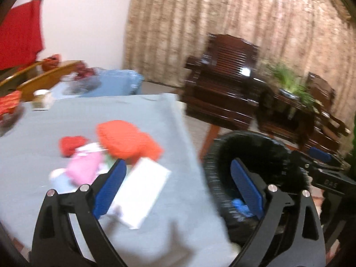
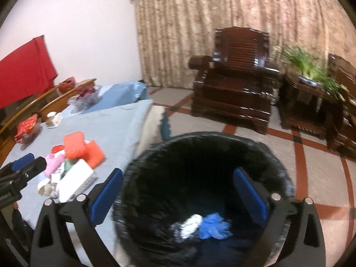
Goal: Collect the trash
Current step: 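Open both grippers to drop the bag and tissue into the bin, then move back to the pile and grasp the white medicine box with the right gripper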
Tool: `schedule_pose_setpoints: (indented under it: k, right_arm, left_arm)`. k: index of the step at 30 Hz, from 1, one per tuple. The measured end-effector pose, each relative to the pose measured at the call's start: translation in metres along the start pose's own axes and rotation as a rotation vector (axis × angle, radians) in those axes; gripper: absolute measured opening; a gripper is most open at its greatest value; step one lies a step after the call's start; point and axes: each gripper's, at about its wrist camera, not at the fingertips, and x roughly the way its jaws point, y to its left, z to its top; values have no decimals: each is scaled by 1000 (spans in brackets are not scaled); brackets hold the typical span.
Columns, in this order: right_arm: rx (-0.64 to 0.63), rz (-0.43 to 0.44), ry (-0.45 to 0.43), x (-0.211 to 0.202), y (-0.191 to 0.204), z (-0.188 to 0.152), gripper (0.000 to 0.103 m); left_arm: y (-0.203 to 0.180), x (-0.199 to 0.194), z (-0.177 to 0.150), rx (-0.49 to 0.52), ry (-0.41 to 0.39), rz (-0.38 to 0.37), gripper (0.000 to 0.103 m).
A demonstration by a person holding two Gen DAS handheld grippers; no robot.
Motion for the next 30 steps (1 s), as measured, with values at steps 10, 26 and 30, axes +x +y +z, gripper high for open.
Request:
schedule_pose_setpoints:
  k: [10,26,30]
  right_arm:
    - [-81,164,8,23,109,-6,97]
    - [-165,185,132,82,206,-46,97]
    - [-187,175,154,95,221,-51,97]
  left_arm:
    - [89,-36,-10,-83,-12,219,92]
    - [170,-35,-46,-141,36,345,92]
    - [177,-35,-48,-156,35,349,92]
